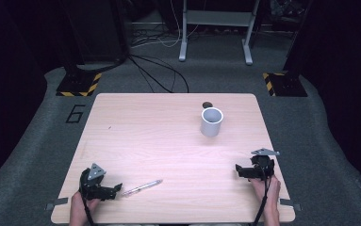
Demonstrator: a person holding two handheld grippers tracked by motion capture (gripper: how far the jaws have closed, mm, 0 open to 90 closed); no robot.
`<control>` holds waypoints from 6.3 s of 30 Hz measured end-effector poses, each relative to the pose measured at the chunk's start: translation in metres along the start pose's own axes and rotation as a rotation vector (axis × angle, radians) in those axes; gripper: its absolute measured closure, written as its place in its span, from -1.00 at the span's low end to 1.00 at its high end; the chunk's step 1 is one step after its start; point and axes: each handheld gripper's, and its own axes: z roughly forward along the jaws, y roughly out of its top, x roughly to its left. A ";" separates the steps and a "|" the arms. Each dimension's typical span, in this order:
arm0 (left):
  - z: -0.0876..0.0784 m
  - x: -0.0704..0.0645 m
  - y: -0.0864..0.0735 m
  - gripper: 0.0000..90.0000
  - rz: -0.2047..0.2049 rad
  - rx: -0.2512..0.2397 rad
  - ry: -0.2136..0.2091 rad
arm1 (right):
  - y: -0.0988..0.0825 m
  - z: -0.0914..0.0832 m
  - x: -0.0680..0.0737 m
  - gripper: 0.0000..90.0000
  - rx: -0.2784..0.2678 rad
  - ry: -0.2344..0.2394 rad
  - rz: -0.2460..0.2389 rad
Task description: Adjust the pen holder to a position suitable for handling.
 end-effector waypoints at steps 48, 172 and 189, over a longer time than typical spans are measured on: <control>0.000 0.000 0.000 -0.99 -0.007 -0.001 -0.003 | 0.146 0.024 0.039 -1.00 0.012 0.181 -0.108; 0.000 0.000 0.000 -0.99 0.001 0.000 0.001 | 0.151 0.059 0.149 -1.00 0.056 0.357 -0.372; -0.001 0.001 0.001 -0.98 -0.007 0.012 -0.011 | 0.116 0.002 0.109 -1.00 -0.090 0.319 -0.285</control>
